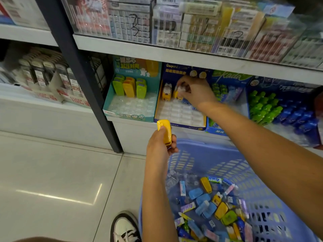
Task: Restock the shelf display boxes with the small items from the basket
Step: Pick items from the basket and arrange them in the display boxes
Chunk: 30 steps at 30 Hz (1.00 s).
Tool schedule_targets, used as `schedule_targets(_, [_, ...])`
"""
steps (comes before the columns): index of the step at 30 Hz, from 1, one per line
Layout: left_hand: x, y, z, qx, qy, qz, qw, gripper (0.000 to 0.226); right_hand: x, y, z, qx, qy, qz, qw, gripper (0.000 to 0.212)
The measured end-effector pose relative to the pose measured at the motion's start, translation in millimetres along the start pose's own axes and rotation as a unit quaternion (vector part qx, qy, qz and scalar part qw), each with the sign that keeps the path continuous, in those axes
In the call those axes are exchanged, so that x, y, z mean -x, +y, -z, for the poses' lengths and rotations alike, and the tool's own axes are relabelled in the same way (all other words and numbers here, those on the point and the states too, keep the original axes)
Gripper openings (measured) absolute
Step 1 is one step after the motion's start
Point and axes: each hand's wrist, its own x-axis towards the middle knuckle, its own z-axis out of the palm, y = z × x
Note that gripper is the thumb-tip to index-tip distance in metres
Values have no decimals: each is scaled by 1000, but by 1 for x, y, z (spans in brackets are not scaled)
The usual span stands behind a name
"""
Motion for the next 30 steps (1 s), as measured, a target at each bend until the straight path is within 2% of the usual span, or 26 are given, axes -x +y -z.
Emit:
schedule_targets(7, [-15,-7,7,53,-6,3,999,36,-5,8,-12,2,13,25,1000,32])
schedule_targets(13, [-17,-13,15,52,-19,-50,997,32,-11,7,-6,17,3,35,999,34])
schedule_targets(18, [-16,-14,18,37,-35,-78,996,28,-6,6,-2,59,-4,64,996,25])
schedule_targets(22, [-14,-14,18,19,-18,-96,995,25,-7,2,-5,92,-25,63,993,32])
schedule_targets(26, [-9,-11,18,13,4,-87,996,19,-8,-3,-9,106,35,4,994,33])
schedule_targets(28, [-5,-9,18,2,13,-98,995,20,-4,-6,-5,170,-15,5,985,36])
schedule_targets(30, [-1,-7,20,3,19,-117,993,29,9,-9,0,198,-72,50,976,51])
